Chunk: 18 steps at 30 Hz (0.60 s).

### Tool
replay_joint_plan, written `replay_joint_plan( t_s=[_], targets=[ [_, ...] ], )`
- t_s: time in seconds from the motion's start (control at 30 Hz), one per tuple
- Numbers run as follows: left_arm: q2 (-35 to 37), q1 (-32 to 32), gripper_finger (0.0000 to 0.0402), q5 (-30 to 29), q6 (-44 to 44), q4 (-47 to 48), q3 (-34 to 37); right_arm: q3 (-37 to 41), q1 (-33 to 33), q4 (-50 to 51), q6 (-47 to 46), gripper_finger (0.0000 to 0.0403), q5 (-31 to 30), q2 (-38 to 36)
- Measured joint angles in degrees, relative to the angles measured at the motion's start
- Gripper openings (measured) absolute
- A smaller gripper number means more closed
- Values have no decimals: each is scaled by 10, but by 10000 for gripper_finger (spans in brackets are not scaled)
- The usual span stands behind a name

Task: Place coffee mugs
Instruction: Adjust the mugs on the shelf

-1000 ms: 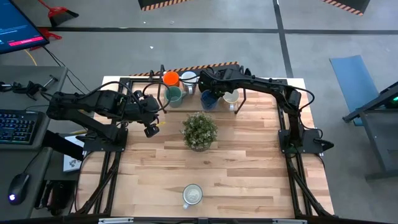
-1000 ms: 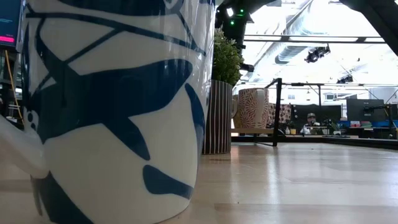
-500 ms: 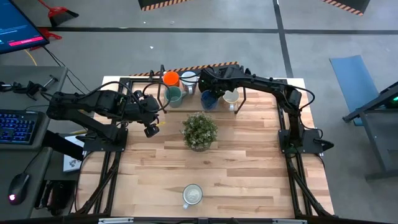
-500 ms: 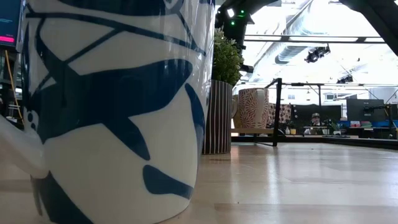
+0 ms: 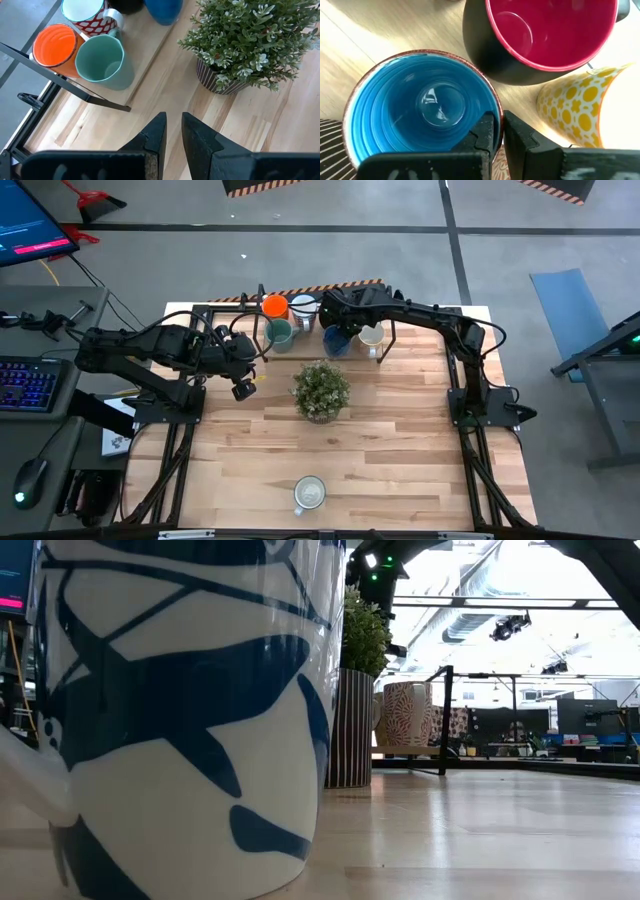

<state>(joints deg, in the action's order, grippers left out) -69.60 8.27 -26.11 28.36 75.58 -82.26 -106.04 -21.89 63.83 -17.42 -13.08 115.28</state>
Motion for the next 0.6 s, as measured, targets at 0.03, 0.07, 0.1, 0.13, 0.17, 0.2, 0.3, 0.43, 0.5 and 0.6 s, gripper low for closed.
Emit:
replay_joint_plan(
  t_s=[0.03, 0.07, 0.1, 0.13, 0.17, 0.2, 0.3, 0.43, 0.5, 0.6],
  targets=[
    [0, 0, 49, 0, 0, 0, 0, 0, 0, 0, 2, 12, 0, 0],
    [0, 0, 49, 0, 0, 0, 0, 0, 0, 0, 4, 12, 0, 0],
    [0, 0, 49, 0, 0, 0, 0, 0, 0, 0, 4, 12, 0, 0],
    [0, 0, 49, 0, 0, 0, 0, 0, 0, 0, 5, 12, 0, 0],
    [0, 0, 49, 0, 0, 0, 0, 0, 0, 0, 5, 12, -3, 0],
    [0, 0, 49, 0, 0, 0, 0, 0, 0, 0, 6, 12, -3, 0],
    [0, 0, 49, 0, 0, 0, 0, 0, 0, 0, -1, 12, -3, 0],
    [0, 0, 49, 0, 0, 0, 0, 0, 0, 0, -5, 12, -4, 0],
    [0, 0, 49, 0, 0, 0, 0, 0, 0, -1, -5, 12, -4, 0],
    [0, 0, 49, 0, 0, 0, 0, 0, 0, -1, -6, 12, -2, 0]
  ],
)
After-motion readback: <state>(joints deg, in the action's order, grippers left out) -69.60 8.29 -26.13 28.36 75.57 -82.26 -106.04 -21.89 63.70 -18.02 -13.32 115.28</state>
